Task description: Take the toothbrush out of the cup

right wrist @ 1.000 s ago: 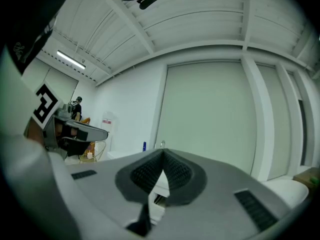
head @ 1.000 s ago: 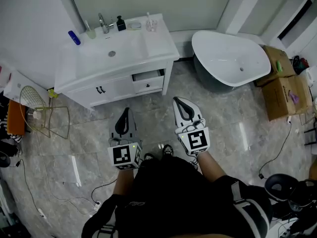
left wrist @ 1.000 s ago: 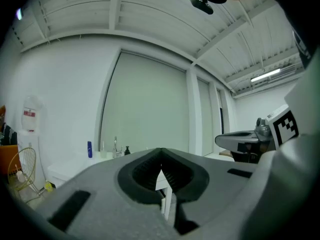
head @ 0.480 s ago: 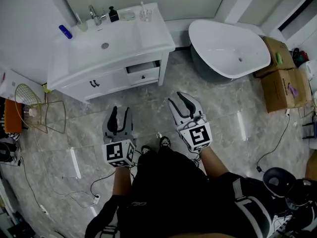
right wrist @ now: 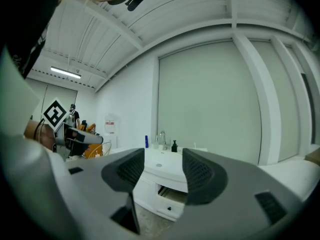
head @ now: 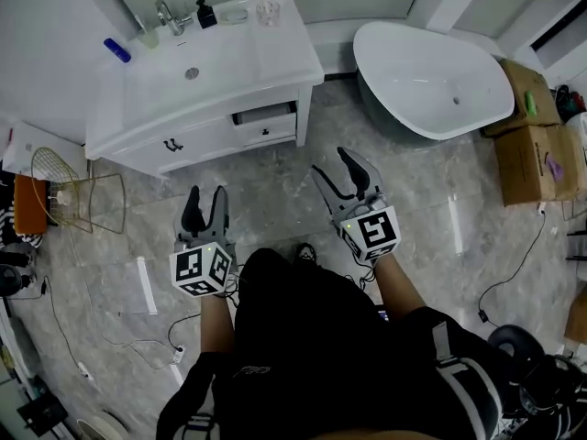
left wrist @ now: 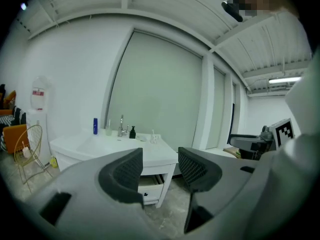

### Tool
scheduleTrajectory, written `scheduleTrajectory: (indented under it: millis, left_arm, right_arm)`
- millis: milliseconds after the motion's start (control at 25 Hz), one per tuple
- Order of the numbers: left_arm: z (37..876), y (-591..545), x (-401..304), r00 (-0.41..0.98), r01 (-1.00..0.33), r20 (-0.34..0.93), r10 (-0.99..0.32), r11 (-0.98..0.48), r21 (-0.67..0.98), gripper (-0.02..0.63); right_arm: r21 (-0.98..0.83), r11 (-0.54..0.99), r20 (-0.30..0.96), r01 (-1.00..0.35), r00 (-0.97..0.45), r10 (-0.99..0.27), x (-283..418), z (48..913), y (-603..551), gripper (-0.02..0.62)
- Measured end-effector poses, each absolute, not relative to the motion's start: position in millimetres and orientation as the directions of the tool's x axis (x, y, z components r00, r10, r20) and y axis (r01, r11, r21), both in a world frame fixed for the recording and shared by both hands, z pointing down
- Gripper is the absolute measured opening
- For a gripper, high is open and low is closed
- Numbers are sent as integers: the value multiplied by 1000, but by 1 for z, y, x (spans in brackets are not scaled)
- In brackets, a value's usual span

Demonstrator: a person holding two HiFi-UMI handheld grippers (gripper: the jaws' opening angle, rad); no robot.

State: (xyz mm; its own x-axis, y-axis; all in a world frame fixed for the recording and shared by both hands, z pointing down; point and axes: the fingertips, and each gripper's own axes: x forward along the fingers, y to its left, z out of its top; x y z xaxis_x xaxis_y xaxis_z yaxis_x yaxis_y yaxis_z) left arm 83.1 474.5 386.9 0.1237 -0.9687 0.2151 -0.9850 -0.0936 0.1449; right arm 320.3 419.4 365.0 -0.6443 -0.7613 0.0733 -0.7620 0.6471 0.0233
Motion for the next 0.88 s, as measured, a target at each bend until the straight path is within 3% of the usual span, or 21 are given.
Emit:
scheduleTrajectory:
  millis: [360,880]
  left_arm:
    - [410,409,49,107,-987,256,-961,-71,147,230]
    - [405,247,-28,230,-966,249,-941,-188,179,229]
  right_arm:
    - [11,631,105,-775,-627,-772,298,385,348,247]
    - [0,583,166,-813,-575,-801,211,378,208,255]
